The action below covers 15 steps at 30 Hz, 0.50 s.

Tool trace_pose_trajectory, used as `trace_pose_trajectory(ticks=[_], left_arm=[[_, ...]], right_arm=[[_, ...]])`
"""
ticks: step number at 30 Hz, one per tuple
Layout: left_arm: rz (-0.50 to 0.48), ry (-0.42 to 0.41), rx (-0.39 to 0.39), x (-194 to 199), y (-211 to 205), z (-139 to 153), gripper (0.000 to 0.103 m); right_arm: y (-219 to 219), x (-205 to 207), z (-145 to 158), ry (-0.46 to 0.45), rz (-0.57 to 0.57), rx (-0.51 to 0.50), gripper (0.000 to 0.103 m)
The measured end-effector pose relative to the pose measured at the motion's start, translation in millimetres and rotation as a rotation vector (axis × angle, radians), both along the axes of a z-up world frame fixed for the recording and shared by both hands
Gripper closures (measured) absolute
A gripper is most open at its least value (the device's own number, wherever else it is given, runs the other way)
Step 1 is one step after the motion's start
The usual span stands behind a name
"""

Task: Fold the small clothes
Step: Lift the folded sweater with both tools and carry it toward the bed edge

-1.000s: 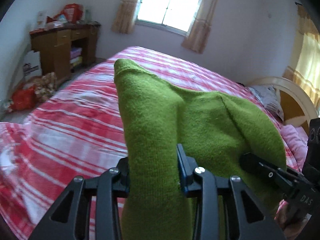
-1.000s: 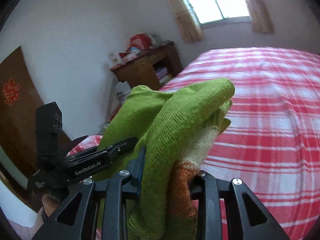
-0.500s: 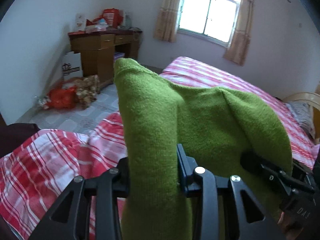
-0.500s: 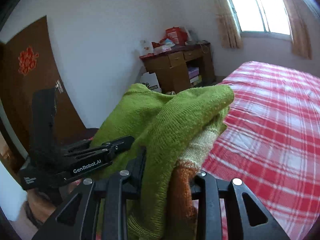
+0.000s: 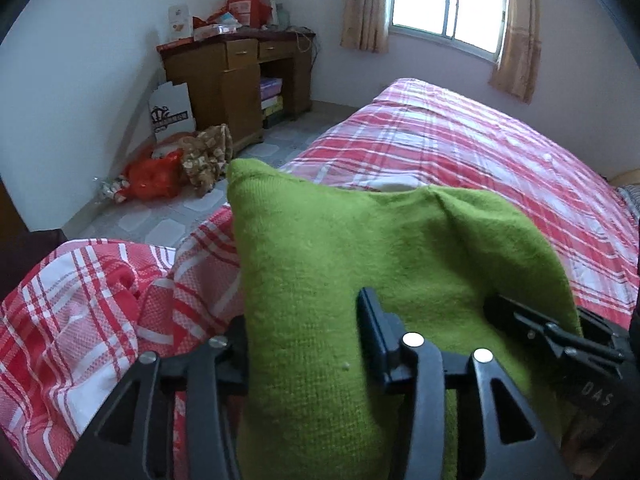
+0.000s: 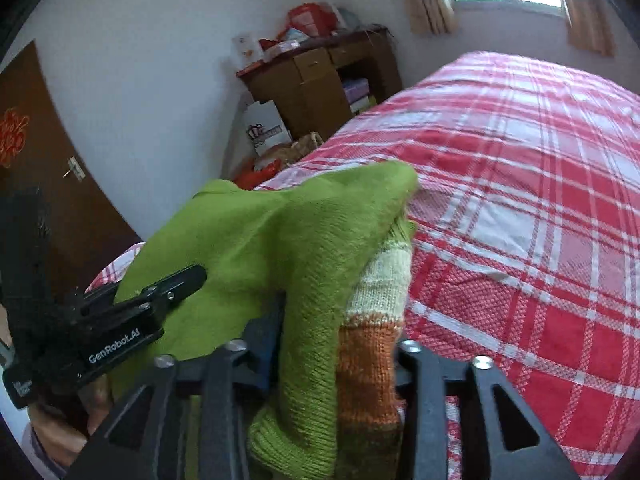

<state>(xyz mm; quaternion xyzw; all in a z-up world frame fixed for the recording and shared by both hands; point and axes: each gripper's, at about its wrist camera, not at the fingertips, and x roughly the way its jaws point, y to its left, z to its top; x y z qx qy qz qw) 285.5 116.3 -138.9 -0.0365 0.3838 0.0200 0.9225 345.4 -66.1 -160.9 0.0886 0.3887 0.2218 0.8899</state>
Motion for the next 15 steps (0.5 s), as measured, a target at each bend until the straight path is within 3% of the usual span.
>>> trace_pose_trajectory(ticks=[1, 3, 6, 9, 13, 15], left_arm=[[0.005, 0.006, 0.005, 0, 0, 1, 0.049], [0.011, 0.012, 0.012, -1, -2, 4, 0.042], [0.028, 0.011, 0.049, -7, 0, 13, 0.029], [0.02, -0.004, 0.054, -32, 5, 22, 0.028], [0.042, -0.035, 0.063, -66, 5, 27, 0.017], [0.04, -0.028, 0.042, -73, 4, 24, 0.016]], right_arm=[[-4, 3, -2, 0.023, -0.022, 0.004, 0.039], [-14, 5, -5, 0.07, -0.051, 0.038, 0.028], [-34, -6, -1, 0.109, -0.078, 0.135, 0.028], [-48, -38, 10, 0.065, -0.064, 0.195, 0.028], [-46, -78, 8, 0.052, 0.003, 0.144, 0.028], [-41, -85, -1, 0.064, 0.011, 0.091, 0.028]])
